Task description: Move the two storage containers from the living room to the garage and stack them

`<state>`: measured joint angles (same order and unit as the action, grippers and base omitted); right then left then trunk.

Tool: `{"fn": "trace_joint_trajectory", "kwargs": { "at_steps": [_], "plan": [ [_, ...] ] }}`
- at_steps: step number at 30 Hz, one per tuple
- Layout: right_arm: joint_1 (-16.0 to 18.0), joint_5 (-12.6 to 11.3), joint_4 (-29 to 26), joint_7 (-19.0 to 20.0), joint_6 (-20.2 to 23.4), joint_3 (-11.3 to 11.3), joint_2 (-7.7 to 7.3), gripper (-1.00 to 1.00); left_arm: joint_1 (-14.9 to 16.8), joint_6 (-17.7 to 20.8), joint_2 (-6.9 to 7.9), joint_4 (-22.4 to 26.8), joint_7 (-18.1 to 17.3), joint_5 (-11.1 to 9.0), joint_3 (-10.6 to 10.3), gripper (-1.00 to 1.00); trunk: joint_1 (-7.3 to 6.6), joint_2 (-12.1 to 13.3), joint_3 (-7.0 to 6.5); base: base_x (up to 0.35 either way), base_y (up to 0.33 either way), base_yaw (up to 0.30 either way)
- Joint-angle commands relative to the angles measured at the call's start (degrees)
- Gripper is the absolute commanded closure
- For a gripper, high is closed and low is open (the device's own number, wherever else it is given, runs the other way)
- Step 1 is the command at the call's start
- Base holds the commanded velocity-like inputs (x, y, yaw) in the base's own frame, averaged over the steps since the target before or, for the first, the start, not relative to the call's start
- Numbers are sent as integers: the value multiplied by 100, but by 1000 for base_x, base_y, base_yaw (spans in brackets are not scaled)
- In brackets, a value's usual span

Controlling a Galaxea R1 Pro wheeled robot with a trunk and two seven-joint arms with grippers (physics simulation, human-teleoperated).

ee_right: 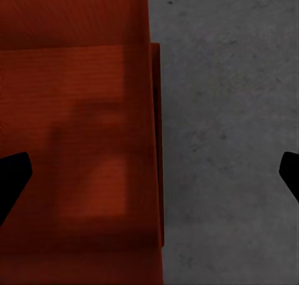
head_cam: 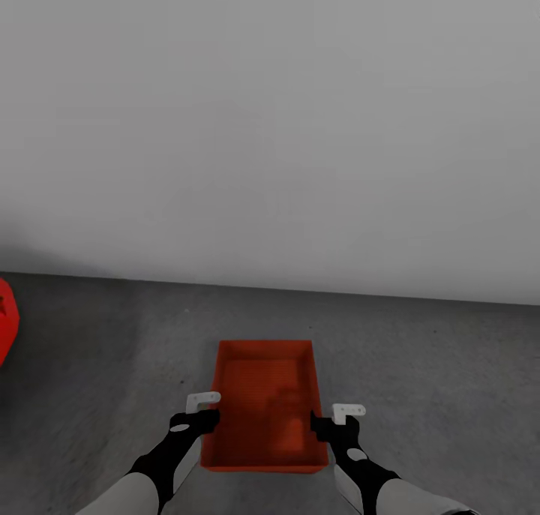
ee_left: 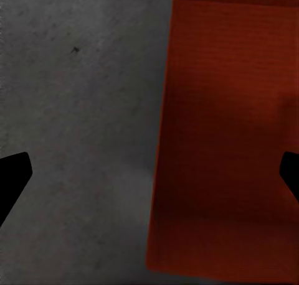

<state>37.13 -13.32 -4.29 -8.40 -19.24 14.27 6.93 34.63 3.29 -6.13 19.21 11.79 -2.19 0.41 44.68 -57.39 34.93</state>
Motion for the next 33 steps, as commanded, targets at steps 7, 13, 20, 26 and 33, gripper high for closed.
{"fn": "trace_joint_trajectory", "kwargs": {
  "at_steps": [7, 13, 20, 26, 33],
  "plan": [
    [4, -48, 7, -22, -18, 50, 1, -100, -1, 31, -2, 12, 16, -26, 3, -100, -154, 279, -122, 0, 0, 0],
    [3, -48, 6, -22, -18, 51, 1, -100, 0, 31, -2, 12, 16, -23, 3, -100, -286, 520, -229, 0, 0, 0],
    [5, -42, 6, -22, -20, 50, 4, -100, -2, 31, -2, 12, 16, -25, 3, -100, -440, 800, -355, 0, 0, 0],
    [2, -47, 5, -22, -18, 51, 3, -100, 0, 31, -2, 12, 16, -23, 3, -100, -571, 1041, -463, 0, 0, 0],
    [4, -47, 6, -22, -19, 50, 3, -100, 0, 25, -2, 24, 16, -18, -1, -100, -659, 1201, -535, 0, 0, 0]
  ]
}}
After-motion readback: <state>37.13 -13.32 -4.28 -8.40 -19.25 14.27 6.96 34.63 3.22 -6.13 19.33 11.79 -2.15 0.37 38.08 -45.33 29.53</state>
